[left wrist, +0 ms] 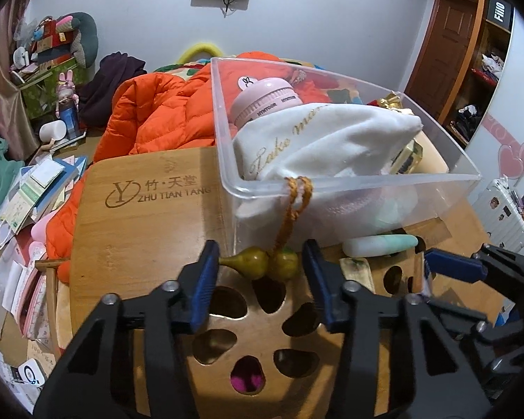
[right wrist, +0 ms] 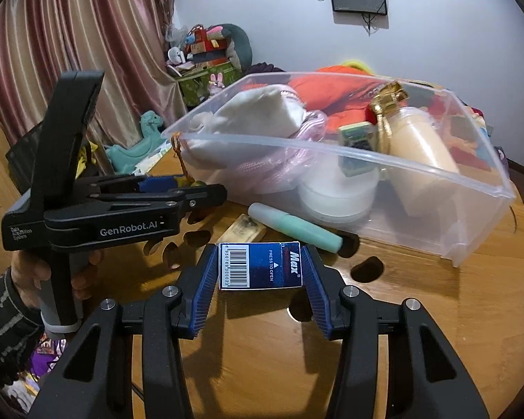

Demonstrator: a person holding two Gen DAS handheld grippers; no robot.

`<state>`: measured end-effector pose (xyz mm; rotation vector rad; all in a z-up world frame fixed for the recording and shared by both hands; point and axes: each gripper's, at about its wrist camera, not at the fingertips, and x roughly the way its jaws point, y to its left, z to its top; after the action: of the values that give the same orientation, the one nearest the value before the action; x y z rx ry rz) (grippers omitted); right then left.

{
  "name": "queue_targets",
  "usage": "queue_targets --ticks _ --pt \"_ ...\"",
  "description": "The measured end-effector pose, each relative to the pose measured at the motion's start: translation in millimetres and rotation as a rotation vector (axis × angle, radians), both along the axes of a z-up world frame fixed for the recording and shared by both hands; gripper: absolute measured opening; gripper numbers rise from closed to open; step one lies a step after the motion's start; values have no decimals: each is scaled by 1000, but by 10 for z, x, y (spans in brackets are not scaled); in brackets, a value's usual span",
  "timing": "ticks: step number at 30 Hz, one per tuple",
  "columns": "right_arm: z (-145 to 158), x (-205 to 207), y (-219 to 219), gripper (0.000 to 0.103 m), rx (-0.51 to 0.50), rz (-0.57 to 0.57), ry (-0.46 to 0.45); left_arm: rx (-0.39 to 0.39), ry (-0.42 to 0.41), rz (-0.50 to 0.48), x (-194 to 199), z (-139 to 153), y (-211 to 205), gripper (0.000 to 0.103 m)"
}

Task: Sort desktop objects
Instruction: 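Close the left tool around the yellow-green gourd ornament, then carry the gourd with left tool while right tool carries card box to box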

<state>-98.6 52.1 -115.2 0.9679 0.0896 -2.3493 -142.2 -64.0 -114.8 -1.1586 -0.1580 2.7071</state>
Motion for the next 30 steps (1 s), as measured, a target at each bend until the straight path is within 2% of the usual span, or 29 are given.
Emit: queue_targets --ticks 3,5,14,15,19,30 --pt "32 23 56 44 -24 -5 2 -5 -1 14 2 -6 -6 41" --pt "53 43 87 44 -30 -9 9 -10 3 17 22 3 -2 35" --pt "129 32 174 44 -53 -22 31 -49 64 34 156 134 -4 24" --pt "142 40 182 44 -54 -23 38 -51 66 32 158 141 -4 20" --pt "184 59 207 44 -62 -24 58 -63 81 45 171 154 -9 18" --pt "321 16 348 44 -89 -50 94 -31 113 59 350 296 -37 18"
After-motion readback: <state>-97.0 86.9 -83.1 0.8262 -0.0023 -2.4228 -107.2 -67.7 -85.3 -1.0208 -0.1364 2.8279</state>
